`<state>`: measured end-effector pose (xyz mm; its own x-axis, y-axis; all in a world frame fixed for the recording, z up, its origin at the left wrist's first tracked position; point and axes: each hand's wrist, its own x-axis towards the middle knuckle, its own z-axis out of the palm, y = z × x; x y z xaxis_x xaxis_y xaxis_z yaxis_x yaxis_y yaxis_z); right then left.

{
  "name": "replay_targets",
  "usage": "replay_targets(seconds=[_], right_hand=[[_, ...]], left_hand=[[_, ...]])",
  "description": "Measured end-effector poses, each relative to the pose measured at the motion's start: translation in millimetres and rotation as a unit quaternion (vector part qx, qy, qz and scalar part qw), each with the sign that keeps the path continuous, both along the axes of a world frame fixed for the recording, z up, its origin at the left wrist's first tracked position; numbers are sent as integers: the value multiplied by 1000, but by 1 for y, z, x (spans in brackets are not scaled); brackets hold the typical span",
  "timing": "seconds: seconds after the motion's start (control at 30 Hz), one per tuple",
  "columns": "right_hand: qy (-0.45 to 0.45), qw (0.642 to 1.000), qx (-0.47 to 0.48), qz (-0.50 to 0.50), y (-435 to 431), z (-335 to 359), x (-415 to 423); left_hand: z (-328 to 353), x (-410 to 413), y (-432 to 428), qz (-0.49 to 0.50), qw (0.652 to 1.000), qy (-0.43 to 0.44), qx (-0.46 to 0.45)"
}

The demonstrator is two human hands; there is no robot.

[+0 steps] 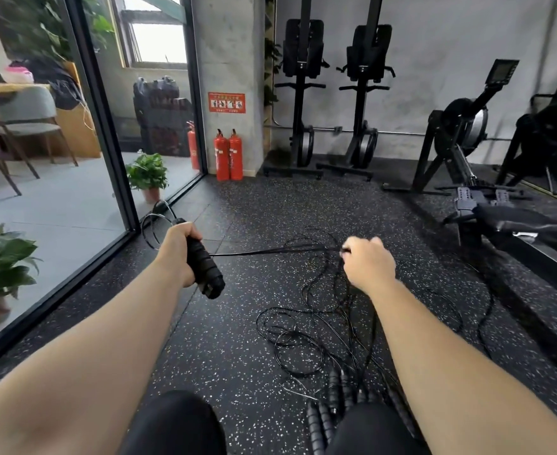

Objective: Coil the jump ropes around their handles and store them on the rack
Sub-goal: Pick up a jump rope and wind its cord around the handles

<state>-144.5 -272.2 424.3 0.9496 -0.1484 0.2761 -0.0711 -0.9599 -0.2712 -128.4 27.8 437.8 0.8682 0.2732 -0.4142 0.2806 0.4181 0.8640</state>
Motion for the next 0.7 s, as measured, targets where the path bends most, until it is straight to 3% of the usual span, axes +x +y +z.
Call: replay_targets(seconds=[0.13, 0.33, 0.57, 0.7], right_hand=[[-113, 992, -26, 56, 20, 53, 22], [-222, 962, 59, 147, 38, 99, 35], [-208, 962, 120, 133, 32, 88, 44], [-145, 979, 96, 103, 26, 65, 47]], left_hand=[[-15, -6, 0, -3, 999, 31, 28], [-14, -8, -10, -20, 1000, 12, 14], [-10, -7, -11, -46, 999, -7, 12], [-18, -9, -5, -151, 983, 39, 96]])
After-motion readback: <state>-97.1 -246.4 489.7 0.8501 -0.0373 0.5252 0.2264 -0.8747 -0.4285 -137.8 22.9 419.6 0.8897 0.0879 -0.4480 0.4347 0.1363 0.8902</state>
